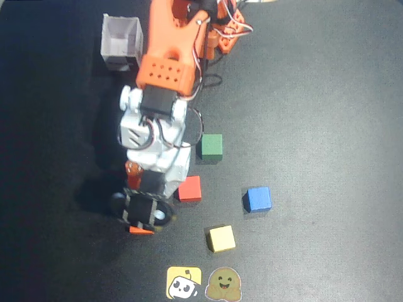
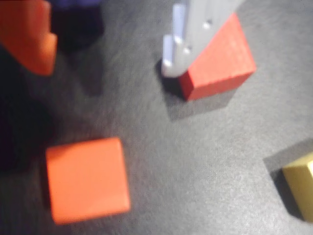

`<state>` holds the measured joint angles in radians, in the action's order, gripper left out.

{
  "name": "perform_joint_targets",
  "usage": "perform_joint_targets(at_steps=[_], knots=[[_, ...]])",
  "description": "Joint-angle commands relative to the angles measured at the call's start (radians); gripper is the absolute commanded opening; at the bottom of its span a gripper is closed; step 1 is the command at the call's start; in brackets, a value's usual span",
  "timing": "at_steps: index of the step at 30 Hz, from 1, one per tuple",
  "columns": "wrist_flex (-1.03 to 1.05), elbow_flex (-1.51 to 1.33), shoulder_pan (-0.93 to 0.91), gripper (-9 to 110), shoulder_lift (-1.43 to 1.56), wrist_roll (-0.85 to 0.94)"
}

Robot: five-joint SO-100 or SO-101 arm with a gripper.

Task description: Put the orange cube on top of the purple cube.

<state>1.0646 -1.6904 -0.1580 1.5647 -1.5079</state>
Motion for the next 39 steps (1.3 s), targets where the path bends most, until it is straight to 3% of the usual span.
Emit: perform_joint_targets(at_steps=[1,12,22,24,39], knots=[[-0.021,0.075,-0.018,17,-0.014,0.089],[-0.025,0.147,-0.034,17,-0.124,0.158],[-0.038,0.181,-0.046,18,-0.224,0.158],[-0.052,0.181,-0.046,24,-0.232,0.153],[-0.092,0.196,-0.037,24,-0.287,0.1]])
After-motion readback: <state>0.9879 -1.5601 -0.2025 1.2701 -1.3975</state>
